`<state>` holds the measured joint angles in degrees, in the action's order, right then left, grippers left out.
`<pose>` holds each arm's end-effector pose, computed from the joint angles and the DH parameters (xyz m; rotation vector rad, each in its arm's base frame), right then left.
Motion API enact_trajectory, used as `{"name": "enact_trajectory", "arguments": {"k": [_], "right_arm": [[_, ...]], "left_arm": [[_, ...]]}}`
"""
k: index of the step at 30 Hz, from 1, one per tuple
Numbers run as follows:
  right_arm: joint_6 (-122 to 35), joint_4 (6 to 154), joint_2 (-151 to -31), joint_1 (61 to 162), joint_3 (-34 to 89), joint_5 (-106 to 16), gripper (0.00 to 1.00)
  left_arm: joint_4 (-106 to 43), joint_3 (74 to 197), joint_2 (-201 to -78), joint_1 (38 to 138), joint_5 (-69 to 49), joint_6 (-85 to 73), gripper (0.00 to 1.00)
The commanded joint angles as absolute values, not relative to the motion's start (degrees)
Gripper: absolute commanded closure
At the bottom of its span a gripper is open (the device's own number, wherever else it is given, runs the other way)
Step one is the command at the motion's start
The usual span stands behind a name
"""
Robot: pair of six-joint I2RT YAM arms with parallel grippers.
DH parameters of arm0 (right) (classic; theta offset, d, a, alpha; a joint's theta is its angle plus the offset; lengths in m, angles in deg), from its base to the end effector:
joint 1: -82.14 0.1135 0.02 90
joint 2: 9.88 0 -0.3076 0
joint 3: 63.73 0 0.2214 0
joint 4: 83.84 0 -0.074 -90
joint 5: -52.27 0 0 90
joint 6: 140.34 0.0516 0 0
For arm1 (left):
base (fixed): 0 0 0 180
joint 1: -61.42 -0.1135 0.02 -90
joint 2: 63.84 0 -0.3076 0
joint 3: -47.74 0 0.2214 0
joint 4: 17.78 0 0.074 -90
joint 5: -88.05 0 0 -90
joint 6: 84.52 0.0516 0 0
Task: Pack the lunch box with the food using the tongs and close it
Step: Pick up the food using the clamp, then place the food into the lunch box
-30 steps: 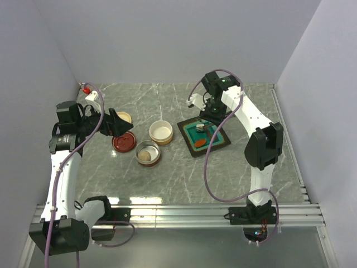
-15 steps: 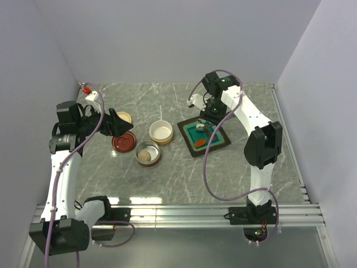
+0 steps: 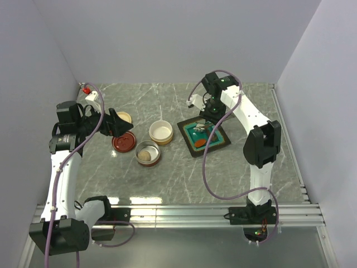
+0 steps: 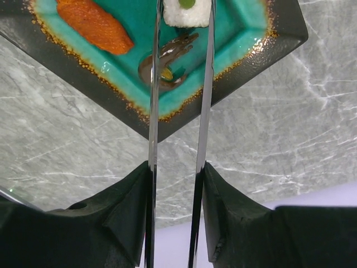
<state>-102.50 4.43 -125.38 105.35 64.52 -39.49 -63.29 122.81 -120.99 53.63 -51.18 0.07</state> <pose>0.3600 0.1561 0.3167 -1.8054 2.3300 -0.0272 0.1631 -0.0171 0.3902 0.3052 1.9465 -0.8457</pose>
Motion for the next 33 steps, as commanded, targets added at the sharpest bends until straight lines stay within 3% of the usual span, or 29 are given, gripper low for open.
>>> {"name": "enact_trajectory", "arguments": {"k": [1,10,17,33], "right_arm": [[-108.88,-2.01,-122.56,104.91,66.08,-42.29,0.66],[-102.81,-2.18,-115.54,107.01,68.18,-54.06,0.67],[-103.95,-0.96,-111.75,114.92,65.81,-59.78,0.67],[-98.94,5.28,-118.77,125.91,69.42,-62.25,0.66]], "left_arm": [[-61.19,122.96,-120.62,53.42,-52.31,-0.50,0.01],[-61.54,123.23,-120.27,53.42,-52.75,-0.58,0.01],[-60.66,124.02,-120.88,53.42,-53.89,-2.25,0.01],[-61.37,123.75,-120.01,53.16,-54.06,-2.17,0.01]]}}
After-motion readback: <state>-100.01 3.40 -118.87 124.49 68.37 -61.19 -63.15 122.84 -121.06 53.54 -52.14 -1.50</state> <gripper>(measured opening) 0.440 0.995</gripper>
